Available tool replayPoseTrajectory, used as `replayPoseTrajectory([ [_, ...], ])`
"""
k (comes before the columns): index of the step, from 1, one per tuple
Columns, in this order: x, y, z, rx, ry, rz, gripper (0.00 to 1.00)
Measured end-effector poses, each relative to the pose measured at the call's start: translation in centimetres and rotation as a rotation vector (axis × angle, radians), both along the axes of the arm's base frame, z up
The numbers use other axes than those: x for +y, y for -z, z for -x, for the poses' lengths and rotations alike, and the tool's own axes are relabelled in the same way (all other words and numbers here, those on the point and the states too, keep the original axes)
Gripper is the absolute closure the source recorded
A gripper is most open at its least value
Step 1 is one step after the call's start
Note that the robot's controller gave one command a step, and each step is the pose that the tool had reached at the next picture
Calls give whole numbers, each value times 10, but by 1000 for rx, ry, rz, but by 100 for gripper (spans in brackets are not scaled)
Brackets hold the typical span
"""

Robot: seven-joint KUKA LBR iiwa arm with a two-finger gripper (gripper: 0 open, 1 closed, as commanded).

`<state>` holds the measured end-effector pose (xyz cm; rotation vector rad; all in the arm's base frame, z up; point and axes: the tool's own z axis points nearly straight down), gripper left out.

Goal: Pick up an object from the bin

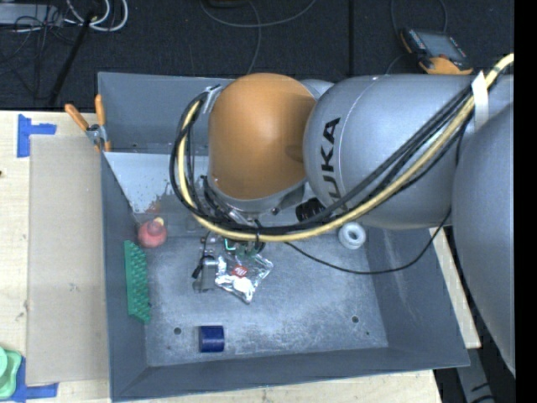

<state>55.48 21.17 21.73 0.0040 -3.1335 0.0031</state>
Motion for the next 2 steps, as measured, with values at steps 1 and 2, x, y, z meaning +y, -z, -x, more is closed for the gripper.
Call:
replayPoseTrajectory([
  [1,-58,146,81,-24,-269,-5,0],
  [2,-47,117,79,-10,-464,-5,0],
])
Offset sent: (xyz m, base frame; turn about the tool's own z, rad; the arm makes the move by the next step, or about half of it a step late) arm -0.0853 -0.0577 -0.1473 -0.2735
